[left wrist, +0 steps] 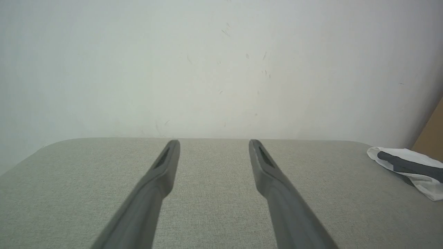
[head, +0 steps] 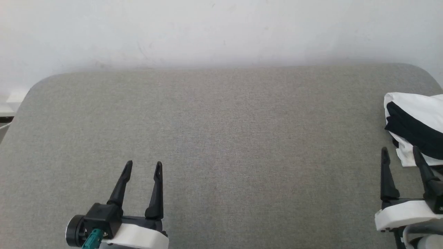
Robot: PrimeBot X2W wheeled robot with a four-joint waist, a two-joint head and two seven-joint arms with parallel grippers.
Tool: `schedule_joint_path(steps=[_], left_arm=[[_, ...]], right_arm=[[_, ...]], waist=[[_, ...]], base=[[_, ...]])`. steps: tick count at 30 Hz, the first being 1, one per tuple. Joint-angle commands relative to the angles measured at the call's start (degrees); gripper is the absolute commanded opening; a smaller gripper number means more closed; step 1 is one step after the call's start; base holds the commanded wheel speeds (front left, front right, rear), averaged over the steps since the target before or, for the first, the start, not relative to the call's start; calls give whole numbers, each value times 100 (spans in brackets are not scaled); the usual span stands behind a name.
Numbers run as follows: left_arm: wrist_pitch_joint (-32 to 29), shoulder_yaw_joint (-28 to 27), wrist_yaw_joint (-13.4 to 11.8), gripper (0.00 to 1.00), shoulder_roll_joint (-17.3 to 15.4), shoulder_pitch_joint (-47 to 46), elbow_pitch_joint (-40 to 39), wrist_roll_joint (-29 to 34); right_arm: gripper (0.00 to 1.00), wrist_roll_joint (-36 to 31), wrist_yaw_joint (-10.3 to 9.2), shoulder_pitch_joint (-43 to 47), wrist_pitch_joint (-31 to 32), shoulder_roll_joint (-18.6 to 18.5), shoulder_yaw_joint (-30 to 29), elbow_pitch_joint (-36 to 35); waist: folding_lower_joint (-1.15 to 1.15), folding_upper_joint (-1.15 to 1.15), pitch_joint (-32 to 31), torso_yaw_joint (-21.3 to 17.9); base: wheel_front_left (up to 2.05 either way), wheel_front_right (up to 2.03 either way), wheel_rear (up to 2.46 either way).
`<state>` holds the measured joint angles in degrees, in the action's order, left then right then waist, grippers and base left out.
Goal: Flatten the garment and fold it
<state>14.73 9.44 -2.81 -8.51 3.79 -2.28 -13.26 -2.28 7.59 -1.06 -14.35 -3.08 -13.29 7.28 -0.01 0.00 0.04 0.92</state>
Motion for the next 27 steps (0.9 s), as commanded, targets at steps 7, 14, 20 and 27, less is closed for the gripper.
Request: schedule_joint_path(steps=[7,14,20,27], left_arm=[[27,-244,154,100,235,-72,78,306],[27,-394,258,100,373,-132,90,464],[27,-462,373,100,434,-145,100,558],[27,-512,445,100,487,-124,131,621]], right_arm=[[100,-65,-10,-77,-62,20,308,-83],[100,27,-10,-72,-63,20,505,-42],[100,34,-10,-94,-64,20,520,-20],[100,35,-10,-94,-64,20,465,-10]], waist=[[1,0,281,-230],[1,0,364,-266],[1,0,353,-238],[1,0,331,-196]], base=[[0,0,0],[0,0,0],[0,0,0],[0,0,0]])
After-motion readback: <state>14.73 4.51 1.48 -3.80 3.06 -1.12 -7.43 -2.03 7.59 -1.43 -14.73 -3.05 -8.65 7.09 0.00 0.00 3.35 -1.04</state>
